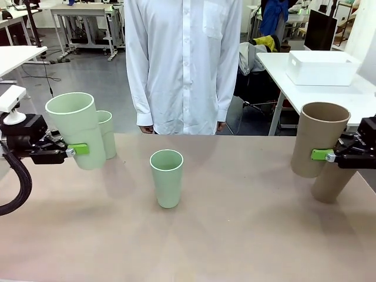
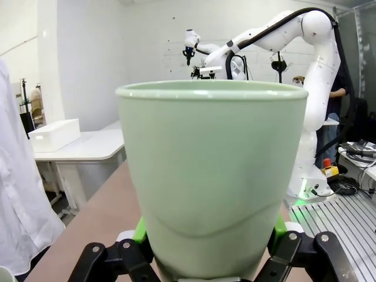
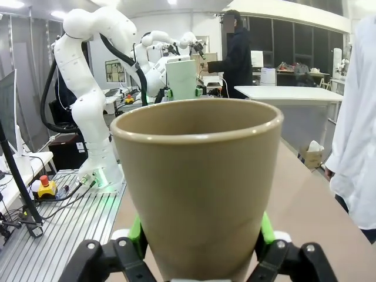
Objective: Stack the cups and store them in the basket.
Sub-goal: Pick up two Reusable plastic cups , one in each hand.
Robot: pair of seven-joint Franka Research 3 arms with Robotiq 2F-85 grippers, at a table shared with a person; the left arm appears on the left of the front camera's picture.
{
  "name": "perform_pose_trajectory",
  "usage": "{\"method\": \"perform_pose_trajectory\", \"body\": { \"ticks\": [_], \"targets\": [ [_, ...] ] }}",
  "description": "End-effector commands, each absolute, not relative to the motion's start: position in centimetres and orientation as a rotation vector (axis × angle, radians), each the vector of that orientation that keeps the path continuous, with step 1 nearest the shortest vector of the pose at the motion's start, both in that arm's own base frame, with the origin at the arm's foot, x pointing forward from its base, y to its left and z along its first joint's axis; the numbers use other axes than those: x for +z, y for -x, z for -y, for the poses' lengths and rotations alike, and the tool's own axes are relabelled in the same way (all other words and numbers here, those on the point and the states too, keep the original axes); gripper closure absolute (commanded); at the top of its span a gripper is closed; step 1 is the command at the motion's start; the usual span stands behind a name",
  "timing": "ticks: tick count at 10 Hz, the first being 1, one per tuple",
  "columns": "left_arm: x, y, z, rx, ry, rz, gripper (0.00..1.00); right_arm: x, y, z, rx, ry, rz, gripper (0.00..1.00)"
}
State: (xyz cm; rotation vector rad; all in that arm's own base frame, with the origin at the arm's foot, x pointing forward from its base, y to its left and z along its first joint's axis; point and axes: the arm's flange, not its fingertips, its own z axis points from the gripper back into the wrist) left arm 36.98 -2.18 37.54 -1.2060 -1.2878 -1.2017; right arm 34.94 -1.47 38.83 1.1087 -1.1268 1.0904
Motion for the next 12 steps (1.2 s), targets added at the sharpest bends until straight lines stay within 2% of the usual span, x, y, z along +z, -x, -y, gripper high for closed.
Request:
{"method": "perform_pose_trajectory", "body": {
  "ticks": [1,6,7,8,12],
  "targets": [
    [36.2,-23.2,5.0,-1.201,1.185,1.329,0.15,37.4,-30.5,-0.7,1.066,-1.094,1.187,0.15],
    [35.9,-21.8,5.3,-1.223,1.188,1.273,0.15,37.6,-30.8,-0.7,1.046,-1.131,1.212,0.15],
    [36.1,-21.8,5.2,-1.210,1.200,1.314,0.15,38.4,-35.4,1.6,1.047,-1.119,1.163,0.15],
    [37.2,-36.4,0.8,-1.226,1.190,1.258,0.15,38.4,-35.4,1.6,1.047,-1.119,1.163,0.15],
    [37.2,-36.4,0.8,-1.226,1.190,1.258,0.15,38.4,-35.4,1.6,1.047,-1.119,1.163,0.15]
  ]
}}
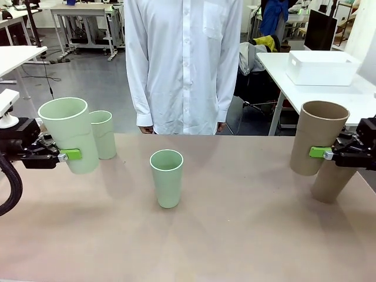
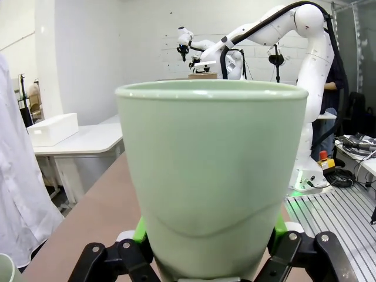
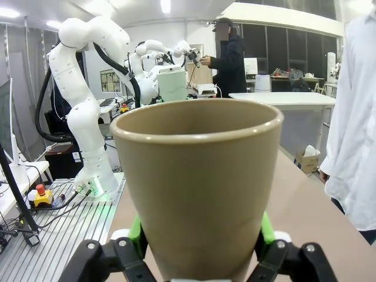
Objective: Stack the cups and store them in the basket.
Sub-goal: Place the stack of Reusable plastic cups into the Pantry Basket.
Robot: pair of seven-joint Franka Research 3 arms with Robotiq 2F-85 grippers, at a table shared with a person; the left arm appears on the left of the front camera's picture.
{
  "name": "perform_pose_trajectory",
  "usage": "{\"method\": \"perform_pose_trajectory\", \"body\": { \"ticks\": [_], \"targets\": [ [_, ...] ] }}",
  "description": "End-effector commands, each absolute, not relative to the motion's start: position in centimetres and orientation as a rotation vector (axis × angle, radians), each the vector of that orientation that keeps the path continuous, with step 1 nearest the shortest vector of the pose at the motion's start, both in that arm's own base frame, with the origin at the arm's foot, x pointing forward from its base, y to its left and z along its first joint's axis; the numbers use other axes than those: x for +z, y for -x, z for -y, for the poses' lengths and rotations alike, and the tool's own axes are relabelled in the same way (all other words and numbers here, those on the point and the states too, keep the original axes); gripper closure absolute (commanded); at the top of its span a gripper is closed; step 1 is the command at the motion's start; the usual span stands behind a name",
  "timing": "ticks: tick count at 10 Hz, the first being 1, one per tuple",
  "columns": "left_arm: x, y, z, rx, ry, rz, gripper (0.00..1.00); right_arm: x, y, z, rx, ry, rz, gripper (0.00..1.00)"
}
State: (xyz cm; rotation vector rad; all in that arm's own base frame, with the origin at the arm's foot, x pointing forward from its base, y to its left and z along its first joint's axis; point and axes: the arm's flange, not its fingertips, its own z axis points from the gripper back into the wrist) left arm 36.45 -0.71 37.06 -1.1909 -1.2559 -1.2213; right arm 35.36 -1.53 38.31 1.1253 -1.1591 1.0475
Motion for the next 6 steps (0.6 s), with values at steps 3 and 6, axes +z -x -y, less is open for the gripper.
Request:
{"method": "perform_pose_trajectory", "body": {
  "ticks": [3,6],
  "targets": [
    [37.24,-36.43,0.79,-1.226,1.190,1.258,0.15,38.43,-35.39,1.58,1.047,-1.119,1.163,0.15],
    [37.24,-36.43,0.79,-1.226,1.190,1.258,0.15,38.43,-35.39,1.58,1.047,-1.119,1.163,0.15]
  ]
}}
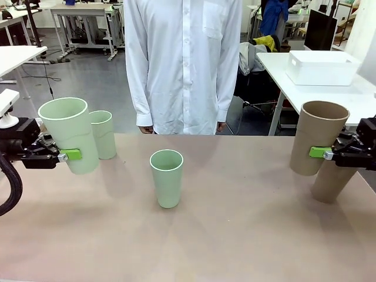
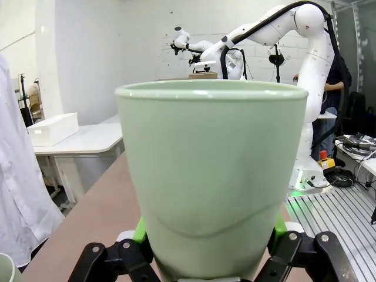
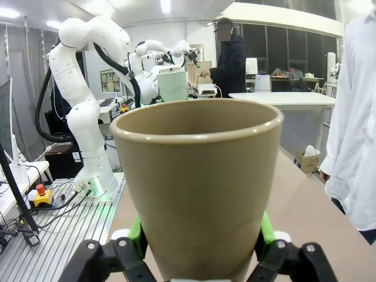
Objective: Stack the cups and store them in the basket.
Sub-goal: Place the stack of Reusable plastic cups into the Pantry Basket.
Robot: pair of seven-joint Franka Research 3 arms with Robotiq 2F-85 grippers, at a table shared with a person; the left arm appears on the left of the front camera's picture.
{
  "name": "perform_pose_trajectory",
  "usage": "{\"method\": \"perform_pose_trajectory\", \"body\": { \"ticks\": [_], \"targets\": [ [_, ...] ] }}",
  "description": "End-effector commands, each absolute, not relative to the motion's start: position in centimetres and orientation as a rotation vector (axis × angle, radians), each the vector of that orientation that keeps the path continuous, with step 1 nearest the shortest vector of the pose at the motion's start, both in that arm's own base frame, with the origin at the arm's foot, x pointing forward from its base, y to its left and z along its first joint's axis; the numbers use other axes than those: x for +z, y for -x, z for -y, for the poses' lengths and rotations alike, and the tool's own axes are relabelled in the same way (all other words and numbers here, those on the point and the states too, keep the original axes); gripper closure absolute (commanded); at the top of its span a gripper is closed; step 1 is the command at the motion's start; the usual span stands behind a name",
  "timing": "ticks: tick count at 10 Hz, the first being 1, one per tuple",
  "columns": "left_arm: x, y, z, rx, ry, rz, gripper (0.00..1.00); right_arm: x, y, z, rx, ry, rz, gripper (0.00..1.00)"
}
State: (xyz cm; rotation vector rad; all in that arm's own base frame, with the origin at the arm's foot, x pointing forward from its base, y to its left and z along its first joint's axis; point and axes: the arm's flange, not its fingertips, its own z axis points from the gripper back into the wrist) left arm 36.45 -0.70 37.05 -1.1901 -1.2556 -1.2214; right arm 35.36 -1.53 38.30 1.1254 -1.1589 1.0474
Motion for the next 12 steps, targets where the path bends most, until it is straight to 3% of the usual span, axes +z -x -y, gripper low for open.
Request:
{"method": "perform_pose_trajectory", "body": {
  "ticks": [1,12],
  "targets": [
    [37.24,-36.43,0.79,-1.226,1.190,1.258,0.15,38.43,-35.39,1.58,1.047,-1.119,1.163,0.15],
    [37.24,-36.43,0.79,-1.226,1.190,1.258,0.15,38.43,-35.39,1.58,1.047,-1.119,1.163,0.15]
  ]
}}
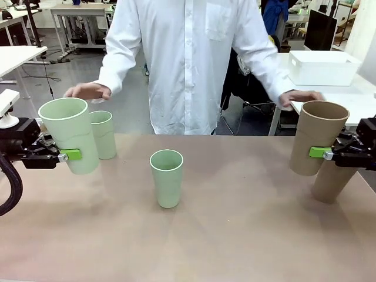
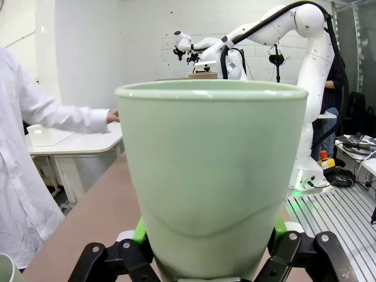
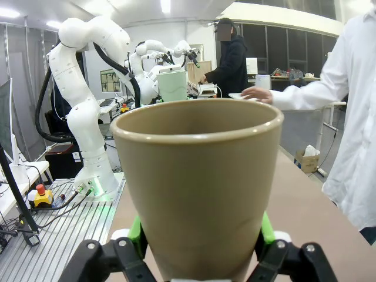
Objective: Stack the cups and store them in the basket.
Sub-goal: Place the stack of Reusable plastic cups into the Pantry Basket.
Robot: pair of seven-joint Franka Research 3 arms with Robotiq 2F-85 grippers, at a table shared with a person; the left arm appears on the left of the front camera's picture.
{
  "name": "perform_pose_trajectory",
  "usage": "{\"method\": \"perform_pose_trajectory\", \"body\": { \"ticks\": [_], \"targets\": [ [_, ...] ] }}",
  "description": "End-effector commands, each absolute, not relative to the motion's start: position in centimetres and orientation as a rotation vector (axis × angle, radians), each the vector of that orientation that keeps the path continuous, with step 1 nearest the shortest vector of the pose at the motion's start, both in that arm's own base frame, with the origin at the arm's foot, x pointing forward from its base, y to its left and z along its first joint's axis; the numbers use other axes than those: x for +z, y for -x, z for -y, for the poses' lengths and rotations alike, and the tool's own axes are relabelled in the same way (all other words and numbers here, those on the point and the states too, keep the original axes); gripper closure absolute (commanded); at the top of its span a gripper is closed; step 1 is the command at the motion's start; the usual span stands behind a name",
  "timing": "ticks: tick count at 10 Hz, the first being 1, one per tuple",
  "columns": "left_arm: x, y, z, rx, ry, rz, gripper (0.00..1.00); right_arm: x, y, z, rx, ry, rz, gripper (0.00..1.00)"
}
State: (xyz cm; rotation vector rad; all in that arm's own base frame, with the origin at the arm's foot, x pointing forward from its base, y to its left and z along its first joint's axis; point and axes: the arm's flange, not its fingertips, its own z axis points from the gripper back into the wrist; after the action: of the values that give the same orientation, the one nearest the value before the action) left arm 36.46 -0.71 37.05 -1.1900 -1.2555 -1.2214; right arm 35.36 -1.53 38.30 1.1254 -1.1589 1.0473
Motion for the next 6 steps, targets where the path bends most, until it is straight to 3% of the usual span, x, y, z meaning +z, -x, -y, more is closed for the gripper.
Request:
{"method": "perform_pose_trajectory", "body": {
  "ticks": [1,6],
  "targets": [
    [37.24,-36.43,0.79,-1.226,1.190,1.258,0.15,38.43,-35.39,1.58,1.047,-1.119,1.163,0.15],
    [37.24,-36.43,0.79,-1.226,1.190,1.258,0.15,38.43,-35.39,1.58,1.047,-1.119,1.163,0.15]
  ]
}}
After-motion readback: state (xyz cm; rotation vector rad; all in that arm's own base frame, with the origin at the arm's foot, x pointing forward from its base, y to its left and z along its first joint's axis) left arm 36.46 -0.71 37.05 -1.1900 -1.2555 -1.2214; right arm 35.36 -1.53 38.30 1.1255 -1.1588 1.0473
